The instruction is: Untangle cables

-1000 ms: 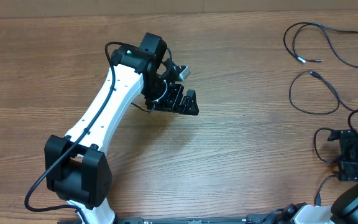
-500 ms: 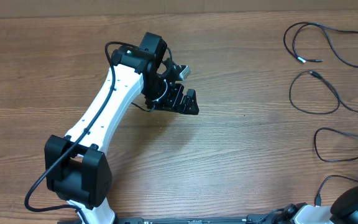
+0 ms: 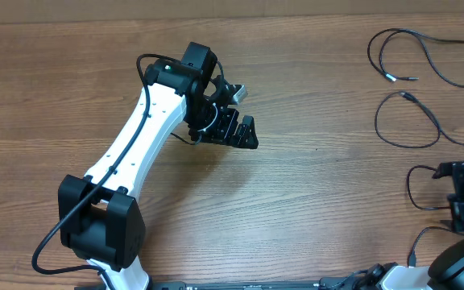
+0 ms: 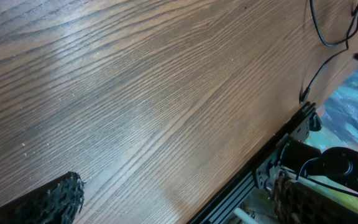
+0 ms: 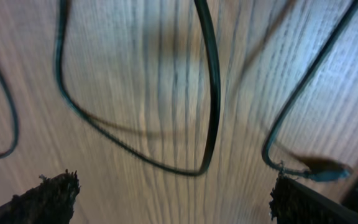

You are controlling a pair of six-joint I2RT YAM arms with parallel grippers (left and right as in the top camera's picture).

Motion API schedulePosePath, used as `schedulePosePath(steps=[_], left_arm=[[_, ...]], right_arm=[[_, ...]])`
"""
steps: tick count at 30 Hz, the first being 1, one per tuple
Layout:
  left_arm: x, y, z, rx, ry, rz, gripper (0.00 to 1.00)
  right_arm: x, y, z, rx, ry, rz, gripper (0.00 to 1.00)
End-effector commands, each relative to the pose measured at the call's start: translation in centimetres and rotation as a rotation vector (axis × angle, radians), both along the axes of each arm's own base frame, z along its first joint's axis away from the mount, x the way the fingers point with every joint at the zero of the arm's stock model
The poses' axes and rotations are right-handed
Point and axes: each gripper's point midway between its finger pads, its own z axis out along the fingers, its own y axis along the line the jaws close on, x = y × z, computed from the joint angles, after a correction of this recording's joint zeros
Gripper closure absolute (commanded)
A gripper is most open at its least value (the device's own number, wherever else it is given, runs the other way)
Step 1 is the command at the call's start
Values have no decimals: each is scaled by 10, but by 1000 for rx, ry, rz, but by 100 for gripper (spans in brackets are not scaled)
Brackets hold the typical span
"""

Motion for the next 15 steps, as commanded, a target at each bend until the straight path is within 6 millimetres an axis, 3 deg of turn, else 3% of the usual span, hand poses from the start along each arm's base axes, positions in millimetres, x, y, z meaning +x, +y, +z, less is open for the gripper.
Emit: schedulePosePath(steps=[1, 6, 15], left_arm=[[1, -1, 5, -6, -29, -22, 0], [2, 2, 2, 18, -37, -18, 1], [2, 3, 2, 19, -33, -18, 0]], right_arm=[[-9, 2, -11, -9, 27, -17, 0], [-17, -1, -17, -36, 65, -18, 0], [-45, -14, -19, -136, 224, -176, 0]])
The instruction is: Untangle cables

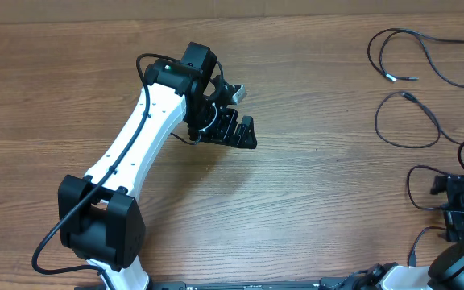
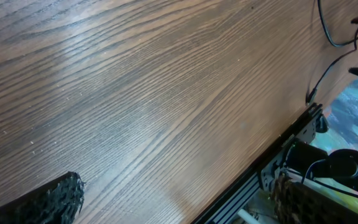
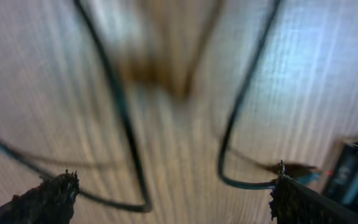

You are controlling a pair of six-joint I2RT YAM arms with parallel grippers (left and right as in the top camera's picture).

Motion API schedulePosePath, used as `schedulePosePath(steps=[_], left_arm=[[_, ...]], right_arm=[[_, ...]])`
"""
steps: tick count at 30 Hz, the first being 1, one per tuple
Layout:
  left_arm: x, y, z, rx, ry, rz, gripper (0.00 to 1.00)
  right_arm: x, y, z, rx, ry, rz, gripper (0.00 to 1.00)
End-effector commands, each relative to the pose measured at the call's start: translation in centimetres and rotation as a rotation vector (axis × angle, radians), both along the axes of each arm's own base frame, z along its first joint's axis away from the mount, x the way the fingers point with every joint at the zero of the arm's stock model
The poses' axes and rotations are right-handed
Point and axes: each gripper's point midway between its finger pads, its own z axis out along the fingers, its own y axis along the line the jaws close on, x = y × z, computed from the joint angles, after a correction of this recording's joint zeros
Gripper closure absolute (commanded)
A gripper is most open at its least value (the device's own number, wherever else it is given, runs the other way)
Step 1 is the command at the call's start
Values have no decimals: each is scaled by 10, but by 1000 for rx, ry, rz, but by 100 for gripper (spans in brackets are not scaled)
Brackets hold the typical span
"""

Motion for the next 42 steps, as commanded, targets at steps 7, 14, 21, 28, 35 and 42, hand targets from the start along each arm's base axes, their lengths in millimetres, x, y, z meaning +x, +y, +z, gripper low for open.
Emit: schedulePosePath(steps=[7, 14, 21, 28, 35, 42], left_arm=[[1, -1, 4, -3, -26, -21, 1], [1, -1, 4, -3, -26, -21, 0], [1, -1, 4, -3, -26, -21, 0], [1, -1, 4, -3, -26, -21, 0], [0, 0, 4, -1, -22, -21, 0], [0, 0, 4, -1, -22, -21, 1]], right_arm=[[-18, -4, -22, -72, 62, -70, 0], [-8, 1, -29, -45, 1, -71, 11], [3, 1, -29, -35, -51, -68, 53], [15, 2, -29, -16, -113, -50, 80], [34, 7, -27, 23, -212, -26, 92], [43, -3, -26, -14, -253, -21, 96]])
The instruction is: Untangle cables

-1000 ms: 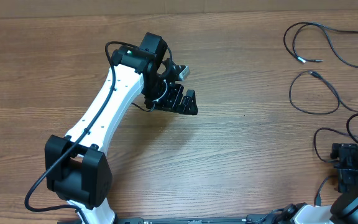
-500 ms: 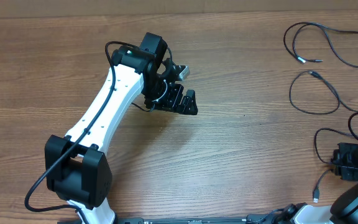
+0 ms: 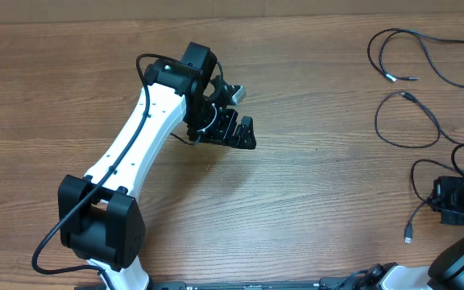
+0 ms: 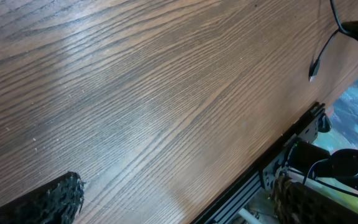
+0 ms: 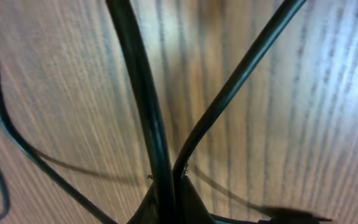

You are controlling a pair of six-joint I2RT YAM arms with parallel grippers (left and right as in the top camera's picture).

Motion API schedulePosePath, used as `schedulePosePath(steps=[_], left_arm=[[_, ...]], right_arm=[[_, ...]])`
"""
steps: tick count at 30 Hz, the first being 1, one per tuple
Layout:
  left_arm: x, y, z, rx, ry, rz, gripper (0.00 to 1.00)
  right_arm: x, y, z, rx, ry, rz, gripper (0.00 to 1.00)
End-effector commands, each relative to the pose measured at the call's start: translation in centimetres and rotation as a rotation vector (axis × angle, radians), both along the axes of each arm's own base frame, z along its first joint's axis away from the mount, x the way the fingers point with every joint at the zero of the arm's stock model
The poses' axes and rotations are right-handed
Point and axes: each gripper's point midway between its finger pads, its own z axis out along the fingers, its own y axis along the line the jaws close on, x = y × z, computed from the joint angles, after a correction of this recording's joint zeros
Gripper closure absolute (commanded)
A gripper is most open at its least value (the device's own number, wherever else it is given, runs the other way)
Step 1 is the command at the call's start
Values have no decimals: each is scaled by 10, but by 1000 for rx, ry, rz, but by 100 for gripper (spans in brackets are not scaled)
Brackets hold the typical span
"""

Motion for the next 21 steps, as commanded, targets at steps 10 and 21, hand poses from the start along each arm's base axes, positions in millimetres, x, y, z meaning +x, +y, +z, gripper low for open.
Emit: schedulePosePath(steps=[10, 21], left_arm=[[1, -2, 5, -10, -25, -21, 0], [1, -2, 5, -10, -26, -22, 0]], right_arm=[[3, 0, 2, -9, -21, 53, 0], [4, 0, 54, 45, 24, 55, 0]])
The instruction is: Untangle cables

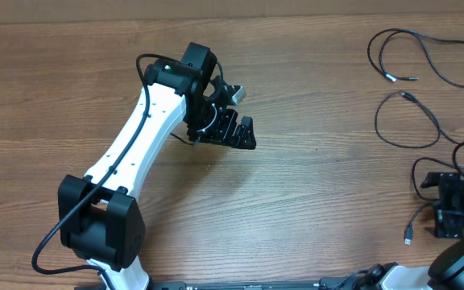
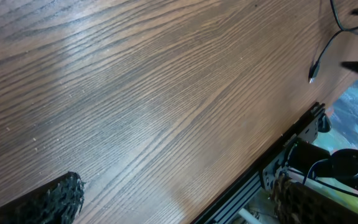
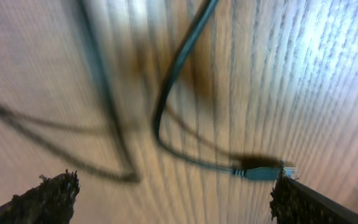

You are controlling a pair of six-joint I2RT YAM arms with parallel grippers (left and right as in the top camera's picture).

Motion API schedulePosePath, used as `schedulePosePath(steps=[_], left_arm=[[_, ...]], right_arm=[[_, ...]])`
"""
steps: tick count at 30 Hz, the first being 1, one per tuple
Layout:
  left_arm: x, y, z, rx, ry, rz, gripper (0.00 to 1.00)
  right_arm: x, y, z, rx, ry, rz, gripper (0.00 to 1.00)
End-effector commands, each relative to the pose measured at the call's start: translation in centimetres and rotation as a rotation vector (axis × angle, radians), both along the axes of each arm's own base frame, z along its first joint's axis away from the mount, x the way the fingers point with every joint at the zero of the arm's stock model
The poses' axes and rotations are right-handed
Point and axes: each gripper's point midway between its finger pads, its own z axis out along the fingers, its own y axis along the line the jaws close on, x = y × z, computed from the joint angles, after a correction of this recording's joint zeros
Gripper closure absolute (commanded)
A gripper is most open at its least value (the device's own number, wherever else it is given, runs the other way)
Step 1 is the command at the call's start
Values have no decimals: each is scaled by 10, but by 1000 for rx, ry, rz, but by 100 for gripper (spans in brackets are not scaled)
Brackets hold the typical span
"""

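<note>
Several thin black cables lie on the right of the wooden table (image 1: 312, 201): one loop (image 1: 393, 31) at the back, a second loop (image 1: 436, 122) below it, and a third cable curving round my right gripper (image 1: 440, 205). That gripper is open and holds nothing. The third cable's plug (image 1: 408, 238) lies loose near the front edge; the blurred right wrist view has this plug (image 3: 260, 172) just ahead of the right fingertip (image 3: 291, 196). My left gripper (image 1: 236, 133) hangs open over bare wood at centre left, far from the cables, and from there the plug (image 2: 312, 73) is small and distant.
The table's front edge and the black rail (image 2: 272, 171) of the mounts run along the near side. The left arm (image 1: 139, 141) stretches diagonally across the left half. Bare wood lies between the two grippers.
My right gripper was shut on two strands of cable. It is now open, and the cable lies on the wood in front of it. The left arm has not moved.
My right gripper hung open over the cable loops near the right edge, then sat a little nearer the front, still open. Then it was shut on the cable, whose plug end had shifted back from the table edge. It is open again now.
</note>
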Motion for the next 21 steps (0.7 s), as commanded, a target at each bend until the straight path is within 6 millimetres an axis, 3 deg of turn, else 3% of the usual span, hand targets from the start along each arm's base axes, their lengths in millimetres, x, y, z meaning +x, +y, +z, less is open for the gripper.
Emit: schedulePosePath(steps=[1, 7, 10, 13, 15, 16, 19, 21], left_arm=[[1, -2, 5, -10, -27, -22, 0], [1, -2, 5, -11, -27, -22, 1], [1, -2, 5, -12, -30, -22, 0], [1, -2, 5, -12, -30, -22, 1], [1, -2, 5, -12, -30, -22, 0], [1, -2, 5, -12, -29, -21, 1], [1, -2, 5, -12, -30, -22, 1], [1, -2, 5, -12, -29, -22, 1]], right_arm=[[20, -20, 39, -57, -61, 11, 0], [28, -29, 91, -90, -95, 119, 0], [31, -33, 97, -110, -111, 133, 0], [32, -38, 90, -135, -105, 133, 28], [30, -43, 80, -157, -89, 125, 62], [30, -44, 73, -164, -87, 125, 72], [28, -42, 52, -159, -82, 122, 96], [24, -37, 36, -147, -72, 96, 96]])
